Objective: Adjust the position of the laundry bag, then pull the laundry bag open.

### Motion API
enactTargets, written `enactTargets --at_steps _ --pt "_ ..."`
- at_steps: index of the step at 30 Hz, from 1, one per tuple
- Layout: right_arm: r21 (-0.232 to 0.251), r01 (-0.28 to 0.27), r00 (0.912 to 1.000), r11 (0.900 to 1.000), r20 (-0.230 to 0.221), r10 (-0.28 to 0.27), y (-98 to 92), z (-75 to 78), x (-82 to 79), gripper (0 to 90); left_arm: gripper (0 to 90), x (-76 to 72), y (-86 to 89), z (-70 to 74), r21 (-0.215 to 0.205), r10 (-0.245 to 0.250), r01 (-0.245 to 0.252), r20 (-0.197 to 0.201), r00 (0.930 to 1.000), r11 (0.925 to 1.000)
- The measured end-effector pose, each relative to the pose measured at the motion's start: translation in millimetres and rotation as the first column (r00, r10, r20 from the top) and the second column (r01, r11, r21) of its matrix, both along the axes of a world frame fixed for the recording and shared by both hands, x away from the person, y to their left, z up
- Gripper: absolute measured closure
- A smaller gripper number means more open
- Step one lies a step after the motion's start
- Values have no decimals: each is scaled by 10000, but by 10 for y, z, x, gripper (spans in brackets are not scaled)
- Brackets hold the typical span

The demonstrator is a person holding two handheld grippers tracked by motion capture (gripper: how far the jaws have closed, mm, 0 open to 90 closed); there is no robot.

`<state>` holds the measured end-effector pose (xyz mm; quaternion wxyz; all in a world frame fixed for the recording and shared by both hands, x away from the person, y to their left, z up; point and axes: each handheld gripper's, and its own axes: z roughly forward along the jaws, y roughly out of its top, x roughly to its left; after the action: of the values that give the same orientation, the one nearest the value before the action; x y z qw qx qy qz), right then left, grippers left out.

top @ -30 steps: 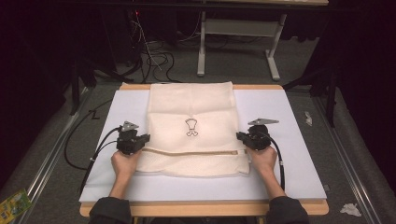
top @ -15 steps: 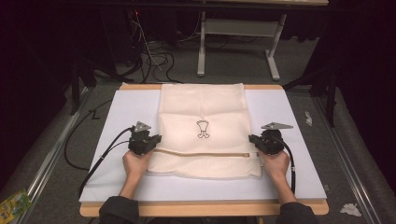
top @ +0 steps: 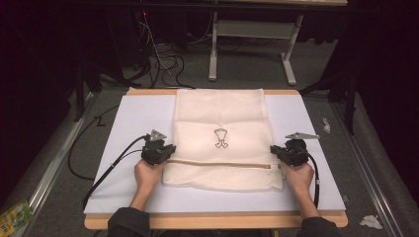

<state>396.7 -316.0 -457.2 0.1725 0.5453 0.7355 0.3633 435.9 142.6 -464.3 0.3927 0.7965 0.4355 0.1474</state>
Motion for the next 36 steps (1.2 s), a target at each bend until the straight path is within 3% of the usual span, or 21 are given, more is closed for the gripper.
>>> enactTargets --at_steps 2,6,10,12,14,18,23,28,31,36 --pt "-208 -7 10000 9998 -32 6 23 -13 3 839 770 -3 -2 -13 227 58 -59 39 10000 9997" --pt "-32 129 9995 9999 278 -128 3 -28 -18 682 641 -25 -14 -61 669 62 -85 347 9994 9977" --pt "44 308 9985 9995 455 -309 -16 -71 -32 563 565 -99 -16 -74 857 49 -122 856 9963 9962" --pt "-98 294 9986 9995 452 -289 -8 -91 -35 526 543 -135 -23 -96 817 26 -97 866 9962 9966" --pt "-111 319 9983 9994 492 -313 -16 -85 -56 506 527 -172 -34 -94 881 -11 -76 988 9951 9961" --pt "-28 389 9962 9992 775 -386 -47 -33 -137 474 508 -254 -57 -77 629 -46 -25 1135 9935 9980" --pt "119 435 9965 9990 713 -442 -69 -21 -222 461 493 -368 -92 -63 411 -160 108 1288 9915 9991" --pt "50 322 9962 9995 807 -325 -23 -48 -309 464 487 -501 -174 -77 124 -545 532 1516 9869 9985" --pt "-41 229 9971 9997 731 -226 17 -62 -332 459 486 -560 -235 -100 96 -805 800 1542 9848 9967" --pt "321 219 9988 9992 440 -234 75 -130 -304 440 478 -605 -339 -133 23 -968 976 1491 9841 9952"
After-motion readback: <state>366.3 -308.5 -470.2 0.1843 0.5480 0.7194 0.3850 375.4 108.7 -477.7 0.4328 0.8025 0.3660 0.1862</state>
